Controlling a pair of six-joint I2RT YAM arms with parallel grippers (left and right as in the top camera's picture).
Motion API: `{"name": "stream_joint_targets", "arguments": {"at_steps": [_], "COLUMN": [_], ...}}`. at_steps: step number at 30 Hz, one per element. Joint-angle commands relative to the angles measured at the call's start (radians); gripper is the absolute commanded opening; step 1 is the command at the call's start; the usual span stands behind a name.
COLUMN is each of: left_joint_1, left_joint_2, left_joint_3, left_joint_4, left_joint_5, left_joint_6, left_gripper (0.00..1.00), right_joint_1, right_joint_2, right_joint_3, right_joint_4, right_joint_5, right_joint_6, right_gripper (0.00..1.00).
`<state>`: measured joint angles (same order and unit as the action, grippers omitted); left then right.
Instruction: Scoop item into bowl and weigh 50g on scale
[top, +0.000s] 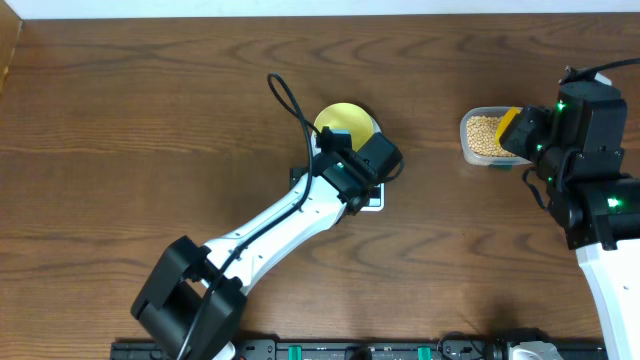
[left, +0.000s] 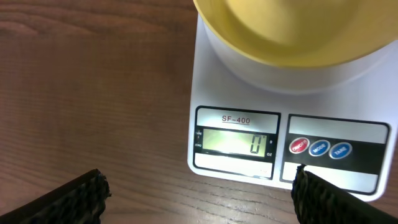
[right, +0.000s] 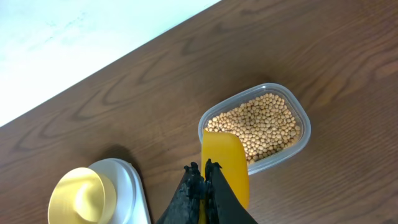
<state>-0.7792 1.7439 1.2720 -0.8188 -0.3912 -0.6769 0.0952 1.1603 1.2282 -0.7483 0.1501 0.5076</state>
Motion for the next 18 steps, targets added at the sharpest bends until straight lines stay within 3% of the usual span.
{"name": "stream_joint_targets", "arguments": {"at_steps": [1,18], "left_joint_1": [0.001,0.001], "left_joint_2": [0.028,0.067], "left_joint_3": [-0.009,-0.01], "left_joint_4": [-0.001,0.029], "left_joint_5": [-0.014,-0.022], "left_joint_6": [-0.01,-0.009], "left_gripper": [0.96,0.96], "right_joint_1": [-0.005,-0.005], "right_joint_2": [-0.01,-0.01], "right_joint_3": [0.021,0.021], "right_joint_4": [-0.003,-0.002], "right_joint_5": [0.001,0.001], "right_joint_6": [0.0,0.0], "right_gripper": [0.01,0.01]}}
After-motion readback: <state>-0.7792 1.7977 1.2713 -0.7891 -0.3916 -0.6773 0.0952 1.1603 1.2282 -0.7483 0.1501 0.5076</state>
